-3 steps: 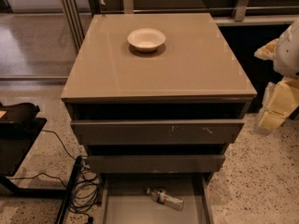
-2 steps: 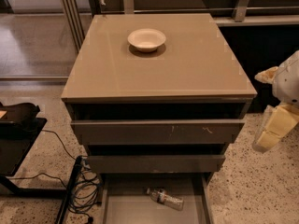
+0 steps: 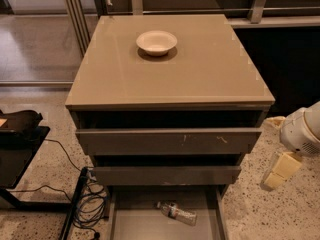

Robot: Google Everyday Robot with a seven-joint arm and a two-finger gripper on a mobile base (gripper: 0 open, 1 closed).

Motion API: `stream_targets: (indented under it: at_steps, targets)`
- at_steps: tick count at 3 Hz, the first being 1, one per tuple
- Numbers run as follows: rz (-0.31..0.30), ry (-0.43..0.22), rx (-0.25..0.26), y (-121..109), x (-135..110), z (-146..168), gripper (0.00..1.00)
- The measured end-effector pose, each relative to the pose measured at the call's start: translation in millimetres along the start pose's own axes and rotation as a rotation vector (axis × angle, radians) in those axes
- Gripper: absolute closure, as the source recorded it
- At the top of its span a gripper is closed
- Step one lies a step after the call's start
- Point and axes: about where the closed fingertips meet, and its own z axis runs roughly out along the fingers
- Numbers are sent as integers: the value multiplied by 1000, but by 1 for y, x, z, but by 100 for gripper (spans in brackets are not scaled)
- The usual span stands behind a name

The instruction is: Pick water bottle from bottom drawer and place on counter

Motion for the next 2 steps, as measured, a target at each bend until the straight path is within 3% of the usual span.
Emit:
stream_targets:
  at_steps: [1,2]
  targets:
    - [0,0,0,0,0,0,0]
    - [-21,-61,-26,7,1,20,0]
